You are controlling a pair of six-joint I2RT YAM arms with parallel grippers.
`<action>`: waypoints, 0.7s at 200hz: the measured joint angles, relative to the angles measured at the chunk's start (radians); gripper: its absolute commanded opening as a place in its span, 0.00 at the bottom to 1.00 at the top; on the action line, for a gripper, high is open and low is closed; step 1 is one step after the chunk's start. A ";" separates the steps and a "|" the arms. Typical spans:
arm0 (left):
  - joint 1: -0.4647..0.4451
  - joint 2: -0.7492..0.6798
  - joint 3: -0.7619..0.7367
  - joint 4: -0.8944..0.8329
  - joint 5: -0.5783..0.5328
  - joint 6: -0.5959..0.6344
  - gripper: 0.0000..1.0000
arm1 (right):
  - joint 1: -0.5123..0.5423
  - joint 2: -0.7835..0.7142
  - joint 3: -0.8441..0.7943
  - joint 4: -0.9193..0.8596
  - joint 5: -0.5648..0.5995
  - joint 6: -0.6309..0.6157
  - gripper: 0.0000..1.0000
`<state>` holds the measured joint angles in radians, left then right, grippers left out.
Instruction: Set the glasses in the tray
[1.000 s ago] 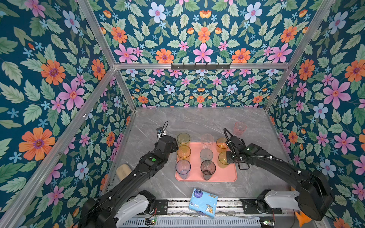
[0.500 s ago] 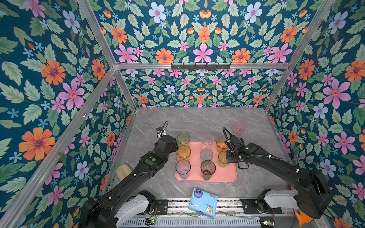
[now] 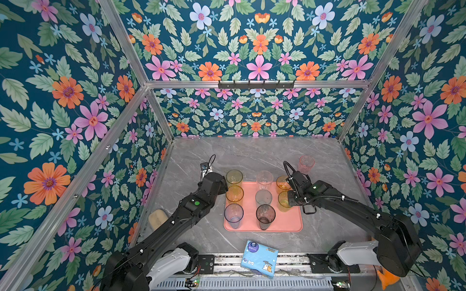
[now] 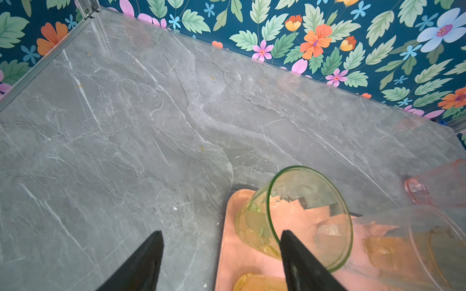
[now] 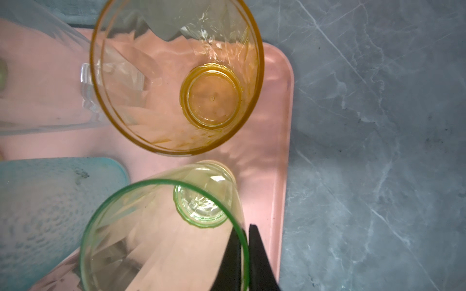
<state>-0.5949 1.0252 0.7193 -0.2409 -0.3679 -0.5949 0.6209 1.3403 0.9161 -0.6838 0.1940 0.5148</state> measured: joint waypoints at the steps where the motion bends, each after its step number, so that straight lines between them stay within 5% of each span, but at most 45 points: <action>1: 0.000 0.000 0.000 0.000 0.000 0.000 0.75 | 0.000 0.000 0.000 0.000 0.000 0.000 0.09; 81: 0.000 -0.002 0.003 0.000 0.001 0.000 0.75 | 0.000 0.016 -0.001 0.000 -0.001 -0.003 0.11; 140: 0.000 -0.004 0.003 -0.001 0.001 0.000 0.75 | 0.000 0.014 -0.002 -0.002 0.000 -0.003 0.24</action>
<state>-0.5949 1.0210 0.7219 -0.2417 -0.3668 -0.5949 0.6209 1.3548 0.9146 -0.6853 0.1940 0.5121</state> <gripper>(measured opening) 0.753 0.214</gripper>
